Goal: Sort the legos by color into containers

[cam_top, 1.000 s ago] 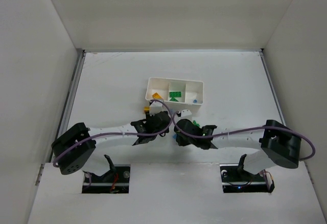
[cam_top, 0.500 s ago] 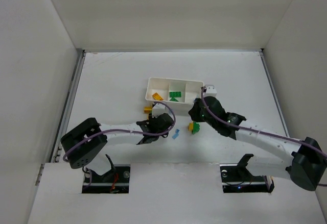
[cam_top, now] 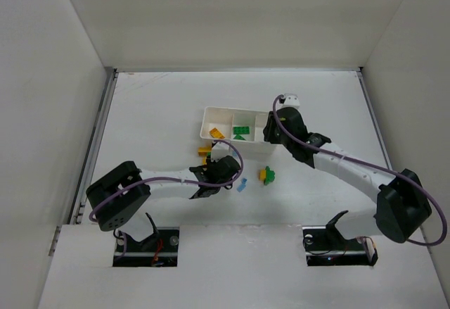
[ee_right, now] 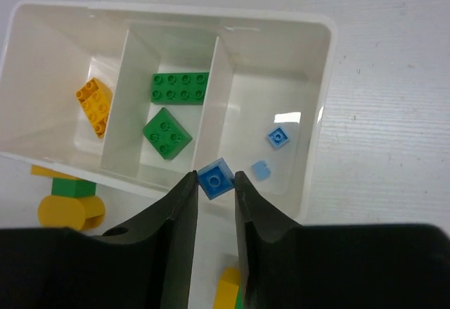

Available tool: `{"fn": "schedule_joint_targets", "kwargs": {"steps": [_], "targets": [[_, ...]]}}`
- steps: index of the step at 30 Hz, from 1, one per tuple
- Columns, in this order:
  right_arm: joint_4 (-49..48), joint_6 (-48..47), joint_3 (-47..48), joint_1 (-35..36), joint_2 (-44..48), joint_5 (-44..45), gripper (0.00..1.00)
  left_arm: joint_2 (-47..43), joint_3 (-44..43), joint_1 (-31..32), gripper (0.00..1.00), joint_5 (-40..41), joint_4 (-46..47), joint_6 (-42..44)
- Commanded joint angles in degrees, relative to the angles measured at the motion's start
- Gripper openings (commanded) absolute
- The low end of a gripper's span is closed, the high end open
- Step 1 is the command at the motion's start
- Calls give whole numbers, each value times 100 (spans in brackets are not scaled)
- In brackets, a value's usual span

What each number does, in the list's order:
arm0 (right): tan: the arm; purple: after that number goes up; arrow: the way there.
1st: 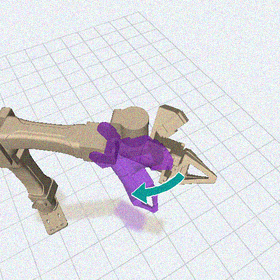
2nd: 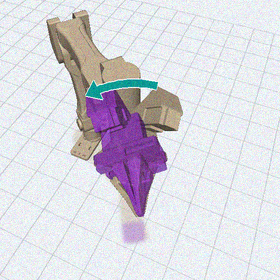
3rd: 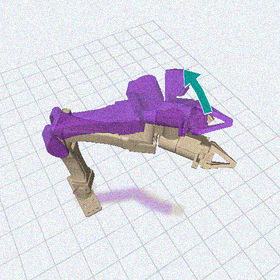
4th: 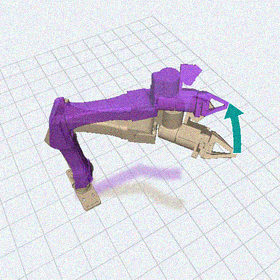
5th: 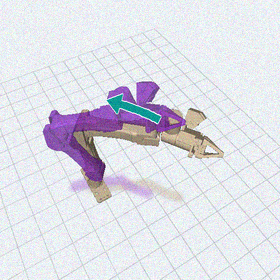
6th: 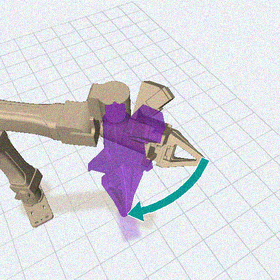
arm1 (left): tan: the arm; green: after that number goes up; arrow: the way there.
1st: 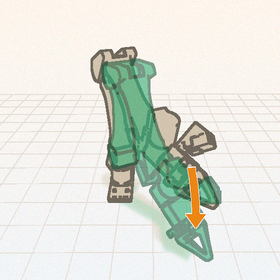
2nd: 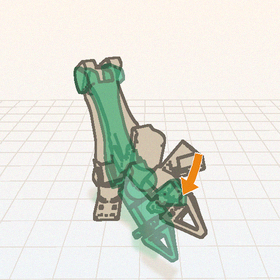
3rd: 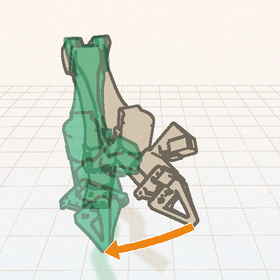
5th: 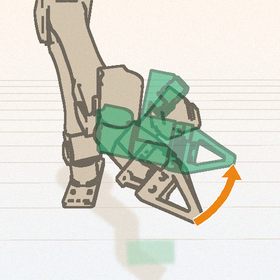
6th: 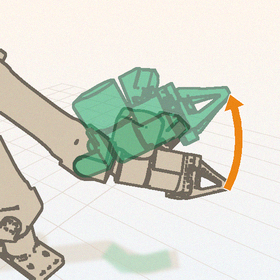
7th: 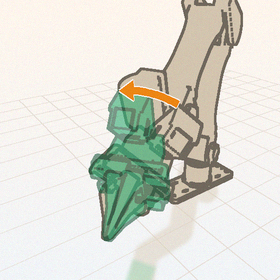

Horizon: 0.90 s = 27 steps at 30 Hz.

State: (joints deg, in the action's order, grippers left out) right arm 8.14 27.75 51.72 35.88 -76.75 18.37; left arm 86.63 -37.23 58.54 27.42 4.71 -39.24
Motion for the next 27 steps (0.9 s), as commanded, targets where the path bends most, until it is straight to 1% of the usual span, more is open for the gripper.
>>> {"fn": "schedule_joint_targets", "kwargs": {"steps": [1, 2, 4, 7, 9, 11, 14, 15, 16, 20, 23, 27], "targets": [[-331, -182, 321, -77, -217, 35, 40, 65, -144, 21, 35, 35, 91, 92], [-357, -191, 329, -77, -244, 44, 45, 65, -135, 21, 34, 35, 91, 92], [-418, -191, 330, -77, -244, 53, 50, 65, -117, 21, 32, 35, 100, 92], [-445, -156, 347, -94, -183, 70, 56, 47, -109, 30, 28, 53, 100, 92], [-384, -68, 365, -94, -69, 44, 56, 38, -109, 30, 24, 53, 100, 92], [-261, 142, 417, -77, 185, 18, 59, 12, -109, 21, 20, 53, 100, 92], [125, 695, 628, -59, 721, 61, 67, -49, -100, 30, 15, 53, 100, 92], [300, 967, 698, -50, 958, 61, 72, -76, -83, 30, 14, 62, 109, 92], [380, 1161, 716, -24, 1178, 27, 73, -102, -82, 38, 13, 79, 109, 92], [889, 1969, 848, 283, 1908, 35, 74, -295, -30, 47, 10, 106, 83, 57], [1531, 2418, 1172, 380, 2251, 44, 75, -427, -170, 39, 10, 97, -40, 31], [1866, 2656, 1489, 371, 2577, 44, 73, -586, -477, 47, 10, 114, -312, 40]]}}
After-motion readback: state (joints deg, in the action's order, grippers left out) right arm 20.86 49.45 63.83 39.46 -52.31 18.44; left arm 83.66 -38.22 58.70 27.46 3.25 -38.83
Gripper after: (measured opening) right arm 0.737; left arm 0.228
